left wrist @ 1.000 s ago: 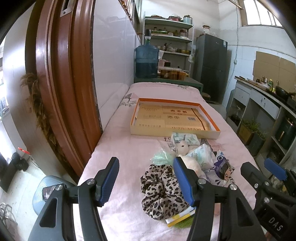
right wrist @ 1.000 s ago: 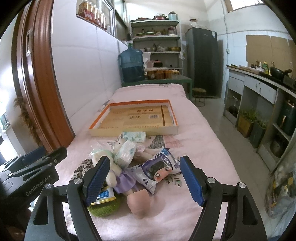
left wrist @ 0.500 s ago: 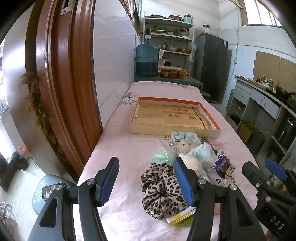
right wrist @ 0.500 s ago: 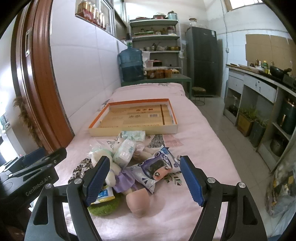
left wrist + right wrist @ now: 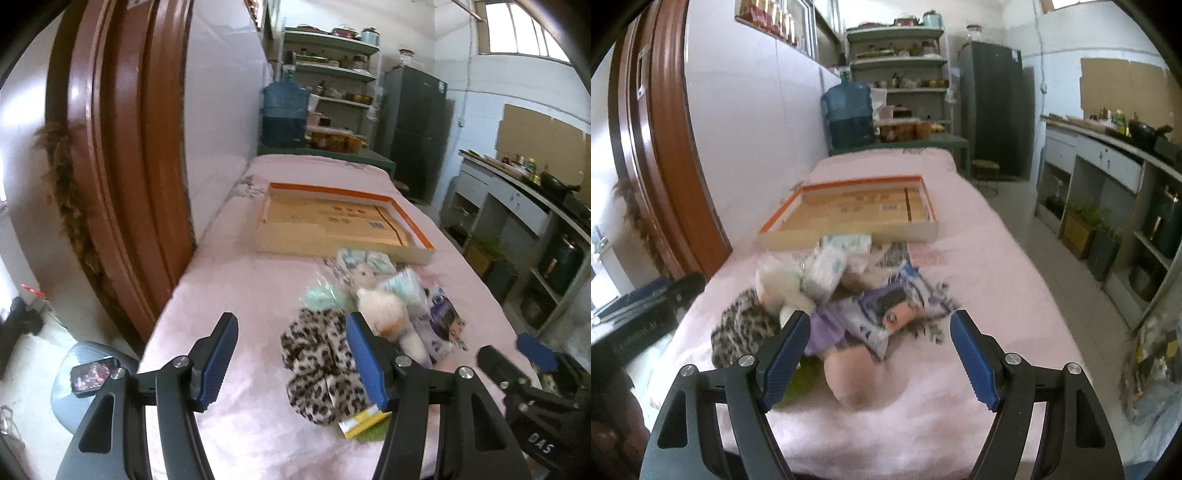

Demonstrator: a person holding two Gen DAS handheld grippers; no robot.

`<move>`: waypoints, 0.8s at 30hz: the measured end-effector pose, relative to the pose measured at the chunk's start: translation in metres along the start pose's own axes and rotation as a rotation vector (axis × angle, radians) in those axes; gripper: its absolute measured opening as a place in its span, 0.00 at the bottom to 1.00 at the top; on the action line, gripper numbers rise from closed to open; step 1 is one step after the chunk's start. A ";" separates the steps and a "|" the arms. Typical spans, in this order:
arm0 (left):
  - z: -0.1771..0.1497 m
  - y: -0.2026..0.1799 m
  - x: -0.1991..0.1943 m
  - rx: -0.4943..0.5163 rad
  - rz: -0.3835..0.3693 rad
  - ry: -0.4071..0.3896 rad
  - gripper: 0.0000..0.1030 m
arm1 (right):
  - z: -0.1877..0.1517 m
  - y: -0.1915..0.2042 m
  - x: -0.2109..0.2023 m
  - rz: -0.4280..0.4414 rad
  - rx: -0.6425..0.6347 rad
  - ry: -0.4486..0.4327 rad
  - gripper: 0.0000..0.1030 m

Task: Organize soft objects
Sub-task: 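Grasp the leopard-print scrunchie with the left tool while the right tool grasps the beige sponge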

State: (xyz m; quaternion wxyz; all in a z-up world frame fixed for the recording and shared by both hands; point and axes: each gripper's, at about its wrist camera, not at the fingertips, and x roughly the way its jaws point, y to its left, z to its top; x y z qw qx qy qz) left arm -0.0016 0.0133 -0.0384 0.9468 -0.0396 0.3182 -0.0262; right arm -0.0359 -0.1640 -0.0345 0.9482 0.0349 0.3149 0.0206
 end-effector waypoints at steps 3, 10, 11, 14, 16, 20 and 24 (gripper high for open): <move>-0.009 -0.001 0.001 0.018 -0.029 0.011 0.59 | -0.012 -0.003 0.006 0.019 0.002 0.037 0.76; -0.014 -0.004 0.006 0.004 -0.116 0.029 0.59 | -0.028 0.003 0.016 0.065 -0.015 0.074 0.76; -0.014 -0.007 0.008 0.010 -0.127 0.032 0.59 | -0.028 0.004 0.017 0.074 -0.015 0.077 0.76; -0.014 -0.011 0.019 0.021 -0.136 0.056 0.59 | -0.029 0.008 0.021 0.097 -0.017 0.086 0.76; -0.015 -0.012 0.026 0.020 -0.135 0.076 0.58 | -0.032 0.009 0.025 0.106 -0.019 0.095 0.76; -0.019 -0.007 0.042 -0.015 -0.160 0.130 0.45 | -0.035 0.008 0.035 0.116 -0.010 0.130 0.76; -0.024 0.000 0.050 -0.050 -0.196 0.164 0.26 | -0.038 0.004 0.045 0.131 0.015 0.156 0.76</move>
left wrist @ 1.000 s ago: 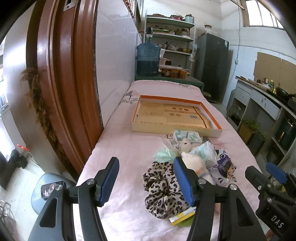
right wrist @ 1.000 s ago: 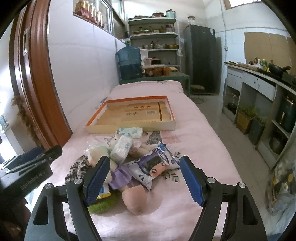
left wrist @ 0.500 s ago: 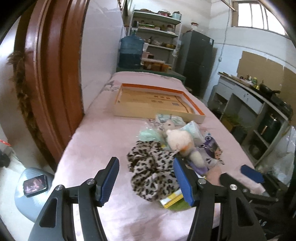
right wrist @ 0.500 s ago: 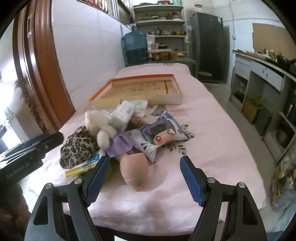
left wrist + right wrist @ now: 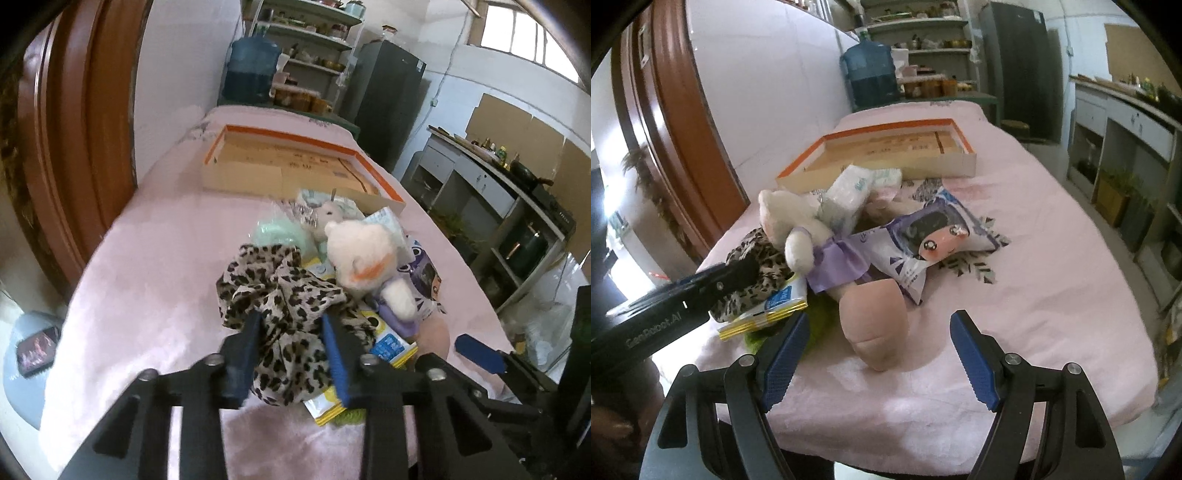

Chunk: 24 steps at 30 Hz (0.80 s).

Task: Organize soft objects
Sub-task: 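Grasp the leopard-print scrunchie with the left tool while the right tool grasps the beige sponge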

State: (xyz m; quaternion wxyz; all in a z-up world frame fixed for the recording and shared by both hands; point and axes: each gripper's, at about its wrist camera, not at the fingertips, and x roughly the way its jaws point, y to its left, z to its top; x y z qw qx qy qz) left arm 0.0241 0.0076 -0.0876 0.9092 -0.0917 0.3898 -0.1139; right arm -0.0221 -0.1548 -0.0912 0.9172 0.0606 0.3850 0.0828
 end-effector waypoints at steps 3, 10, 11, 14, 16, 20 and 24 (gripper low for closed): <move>-0.002 0.005 0.000 -0.017 -0.008 -0.005 0.17 | 0.000 -0.004 0.003 0.020 0.024 0.009 0.63; -0.003 0.007 -0.003 -0.014 0.003 -0.018 0.13 | -0.001 -0.007 0.005 0.060 0.041 0.030 0.36; -0.003 0.007 -0.003 -0.012 0.006 -0.021 0.13 | -0.001 -0.006 0.004 0.059 0.038 0.029 0.36; -0.004 0.006 -0.007 -0.013 0.007 -0.027 0.13 | -0.001 -0.004 0.001 0.059 0.033 0.022 0.35; -0.004 0.008 -0.009 -0.019 0.005 -0.031 0.12 | -0.001 -0.005 0.000 0.060 0.033 0.018 0.35; 0.001 0.012 -0.016 -0.025 0.006 -0.053 0.11 | 0.000 -0.004 -0.008 0.052 0.029 -0.004 0.35; 0.010 0.011 -0.024 -0.018 0.003 -0.083 0.10 | 0.004 -0.005 -0.017 0.043 0.024 -0.039 0.35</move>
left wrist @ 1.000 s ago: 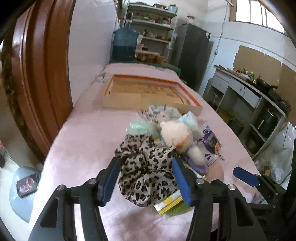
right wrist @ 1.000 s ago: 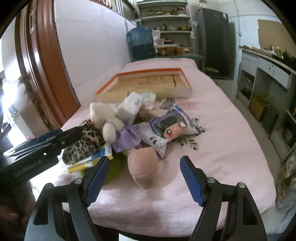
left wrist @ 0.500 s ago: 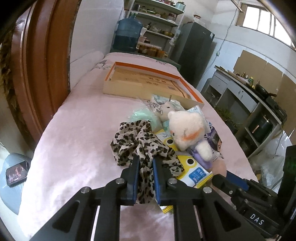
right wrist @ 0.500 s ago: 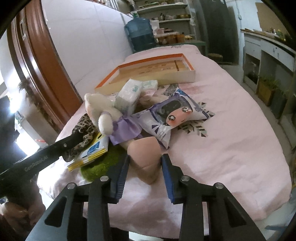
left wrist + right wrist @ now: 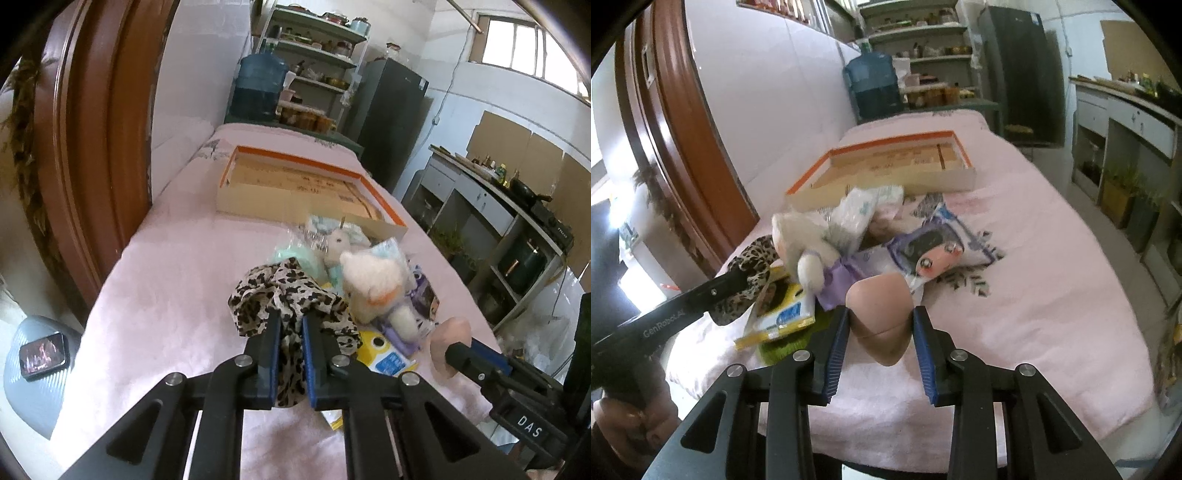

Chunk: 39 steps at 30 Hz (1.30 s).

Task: Organize soft objects
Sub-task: 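Grasp the leopard-print scrunchie with the left tool while the right tool grasps the beige sponge, then carry scrunchie and sponge into the orange-rimmed box and open both tools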

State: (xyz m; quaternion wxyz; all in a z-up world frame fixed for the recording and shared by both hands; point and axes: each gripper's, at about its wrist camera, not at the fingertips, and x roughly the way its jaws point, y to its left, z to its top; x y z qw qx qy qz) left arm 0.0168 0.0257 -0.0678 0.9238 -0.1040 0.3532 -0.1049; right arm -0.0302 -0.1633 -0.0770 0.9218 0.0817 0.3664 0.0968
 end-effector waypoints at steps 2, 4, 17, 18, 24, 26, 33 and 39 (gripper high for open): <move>0.005 0.001 -0.002 0.002 -0.004 -0.010 0.10 | 0.004 -0.001 -0.005 0.001 -0.001 -0.015 0.35; 0.012 0.001 -0.006 0.007 -0.006 -0.027 0.09 | 0.010 -0.001 -0.010 0.002 -0.005 -0.033 0.35; 0.090 -0.016 -0.017 0.099 0.030 -0.158 0.09 | 0.081 -0.008 -0.028 0.042 -0.082 -0.142 0.35; 0.099 -0.018 -0.015 0.102 0.034 -0.163 0.09 | 0.087 -0.009 -0.026 0.046 -0.087 -0.143 0.35; 0.127 -0.023 0.001 0.119 0.097 -0.181 0.09 | 0.134 -0.014 -0.011 0.082 -0.116 -0.129 0.35; 0.133 -0.023 0.008 0.113 0.100 -0.171 0.09 | 0.149 -0.017 -0.003 0.099 -0.106 -0.114 0.35; 0.162 -0.026 0.047 0.126 0.125 -0.132 0.09 | 0.193 -0.027 0.032 0.098 -0.093 -0.068 0.35; 0.181 -0.020 0.078 0.093 0.154 -0.116 0.09 | 0.221 -0.035 0.063 0.079 -0.101 -0.043 0.35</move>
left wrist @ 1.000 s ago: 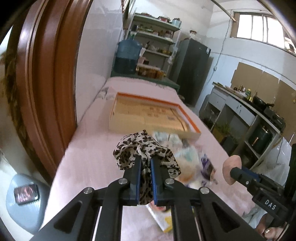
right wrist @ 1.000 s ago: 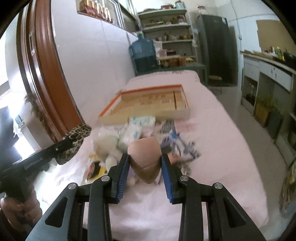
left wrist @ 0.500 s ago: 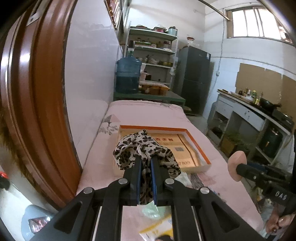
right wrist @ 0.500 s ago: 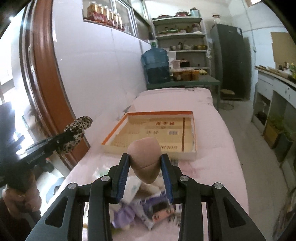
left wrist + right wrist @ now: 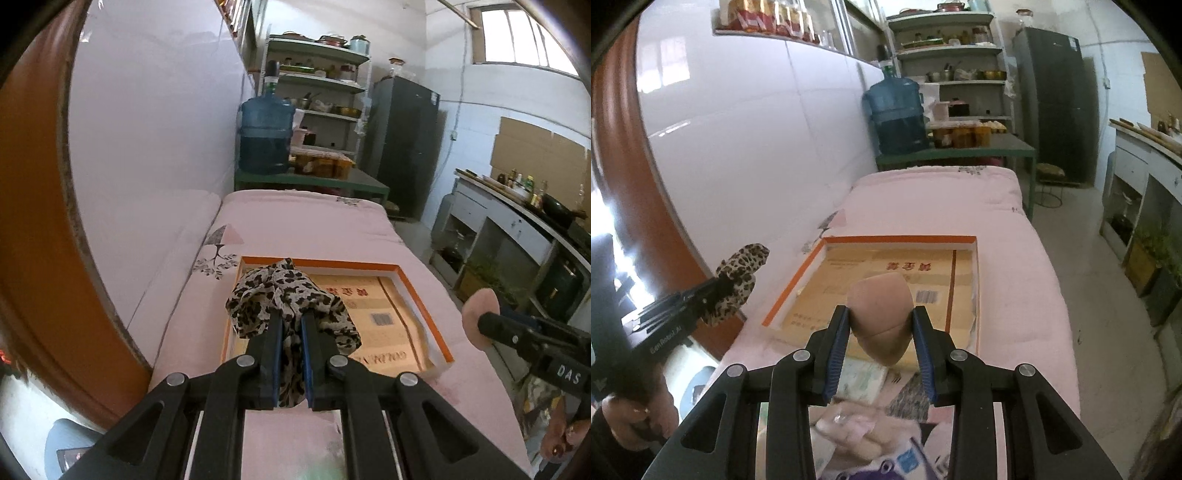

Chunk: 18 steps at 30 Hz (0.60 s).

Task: Organize soft objects
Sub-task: 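Carry scrunchie and sponge into the orange-rimmed box and open both tools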

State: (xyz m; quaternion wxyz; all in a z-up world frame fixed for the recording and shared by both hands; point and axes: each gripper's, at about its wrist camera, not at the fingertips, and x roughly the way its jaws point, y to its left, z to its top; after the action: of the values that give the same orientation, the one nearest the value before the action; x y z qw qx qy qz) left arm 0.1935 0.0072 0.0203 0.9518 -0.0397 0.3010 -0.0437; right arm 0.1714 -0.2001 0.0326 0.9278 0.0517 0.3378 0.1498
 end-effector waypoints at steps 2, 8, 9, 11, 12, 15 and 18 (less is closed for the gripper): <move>0.002 0.000 0.008 0.001 0.007 0.005 0.09 | 0.003 -0.003 0.011 -0.011 -0.005 0.012 0.35; 0.005 -0.003 0.041 0.021 0.007 0.052 0.09 | 0.010 -0.012 0.042 -0.013 -0.008 0.053 0.35; 0.003 -0.003 0.045 0.018 0.002 0.063 0.09 | 0.012 -0.012 0.047 -0.014 -0.009 0.059 0.35; 0.002 -0.003 0.057 0.013 -0.002 0.092 0.09 | 0.015 -0.013 0.056 -0.017 -0.012 0.070 0.35; 0.001 -0.003 0.062 0.013 -0.001 0.103 0.09 | 0.017 -0.014 0.061 -0.017 -0.012 0.077 0.35; -0.006 -0.003 0.079 0.011 -0.005 0.138 0.09 | 0.019 -0.014 0.079 -0.021 -0.012 0.104 0.35; -0.013 -0.002 0.091 0.008 -0.012 0.166 0.09 | 0.013 -0.015 0.100 -0.033 -0.012 0.148 0.35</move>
State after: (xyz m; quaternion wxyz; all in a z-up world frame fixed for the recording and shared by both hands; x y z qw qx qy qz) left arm 0.2606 -0.0052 -0.0418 0.9235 -0.0339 0.3784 -0.0537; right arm 0.2563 -0.1827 -0.0212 0.9029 0.0293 0.4055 0.1397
